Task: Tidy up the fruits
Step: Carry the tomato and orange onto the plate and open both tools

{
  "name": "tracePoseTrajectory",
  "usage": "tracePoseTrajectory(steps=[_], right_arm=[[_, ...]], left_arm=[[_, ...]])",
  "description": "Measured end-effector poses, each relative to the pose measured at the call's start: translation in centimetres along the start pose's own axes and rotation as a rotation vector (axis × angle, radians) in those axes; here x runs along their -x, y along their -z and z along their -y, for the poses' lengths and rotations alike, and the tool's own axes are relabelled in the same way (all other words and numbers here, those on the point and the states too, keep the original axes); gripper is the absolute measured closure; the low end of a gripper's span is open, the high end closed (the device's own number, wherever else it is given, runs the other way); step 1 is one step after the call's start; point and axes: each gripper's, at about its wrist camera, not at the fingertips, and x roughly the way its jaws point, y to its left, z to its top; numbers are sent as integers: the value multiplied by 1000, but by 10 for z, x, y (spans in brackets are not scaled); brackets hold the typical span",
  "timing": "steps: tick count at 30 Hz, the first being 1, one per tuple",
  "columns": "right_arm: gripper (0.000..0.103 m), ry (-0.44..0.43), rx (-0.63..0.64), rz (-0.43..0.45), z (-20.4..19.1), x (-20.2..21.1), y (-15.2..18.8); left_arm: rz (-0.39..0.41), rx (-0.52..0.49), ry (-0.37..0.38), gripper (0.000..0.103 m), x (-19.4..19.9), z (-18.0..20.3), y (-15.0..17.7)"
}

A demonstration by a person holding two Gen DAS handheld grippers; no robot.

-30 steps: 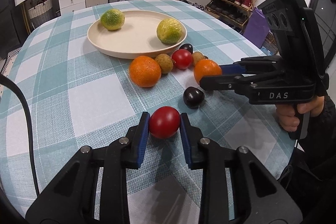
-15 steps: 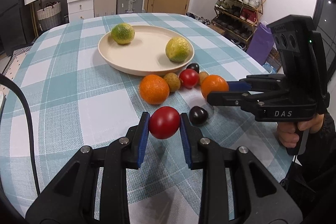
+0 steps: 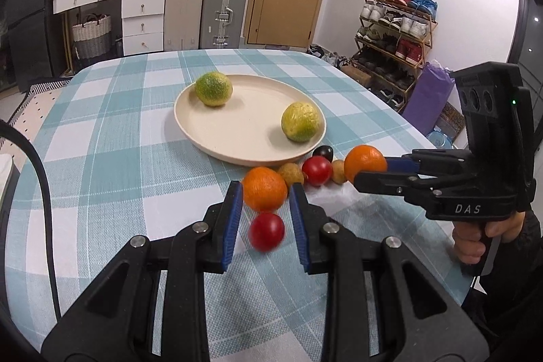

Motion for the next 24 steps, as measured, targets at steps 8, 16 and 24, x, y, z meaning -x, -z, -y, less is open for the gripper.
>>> tracePoseTrajectory(steps=[8, 16, 24], right_arm=[[68, 17, -5, -5, 4, 1, 0], [68, 19, -3, -11, 3, 0, 1], [68, 23, -5, -6, 4, 2, 0]], left_arm=[[-82, -17, 5, 77, -8, 1, 14], [-124, -73, 33, 51, -14, 22, 29], [-197, -82, 29, 51, -30, 25, 30]])
